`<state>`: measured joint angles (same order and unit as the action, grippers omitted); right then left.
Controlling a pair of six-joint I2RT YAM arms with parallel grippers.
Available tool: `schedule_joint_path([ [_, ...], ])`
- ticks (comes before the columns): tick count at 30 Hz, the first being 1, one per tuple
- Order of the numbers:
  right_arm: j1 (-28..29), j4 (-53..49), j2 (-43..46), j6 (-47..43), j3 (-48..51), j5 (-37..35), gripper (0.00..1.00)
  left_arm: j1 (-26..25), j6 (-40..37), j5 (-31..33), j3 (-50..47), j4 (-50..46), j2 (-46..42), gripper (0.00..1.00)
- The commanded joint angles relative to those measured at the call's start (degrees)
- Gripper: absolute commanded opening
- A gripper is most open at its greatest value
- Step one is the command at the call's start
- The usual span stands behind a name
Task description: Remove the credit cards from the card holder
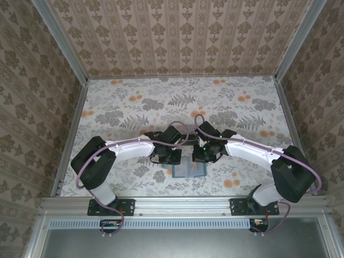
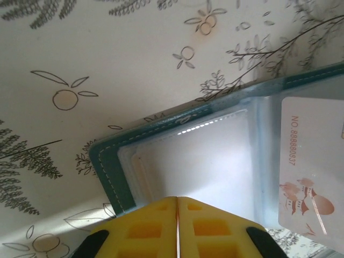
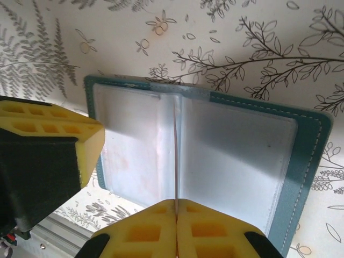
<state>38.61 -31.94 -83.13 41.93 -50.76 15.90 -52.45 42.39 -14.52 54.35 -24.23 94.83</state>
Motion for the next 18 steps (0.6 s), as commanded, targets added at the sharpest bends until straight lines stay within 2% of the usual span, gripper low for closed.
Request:
schedule_joint_path([
  [1,-0.5,-4.4,2.0,-2.0,-2.6,-2.0,0.07,0.9,-0.1,1.1,-1.2,-0.7,-3.5,0.10],
  [9,-2.4,-8.7,1.3,-11.4,-7.6,-2.7,0.03,2.9,1.1,0.3,-5.6,4.7,-9.4,0.12],
  [18,-2.8,-17.8,-3.2,-39.4,-18.7,-6.2,0.01,6.5,2.3,0.5,-10.8,6.6,-14.7,0.13],
])
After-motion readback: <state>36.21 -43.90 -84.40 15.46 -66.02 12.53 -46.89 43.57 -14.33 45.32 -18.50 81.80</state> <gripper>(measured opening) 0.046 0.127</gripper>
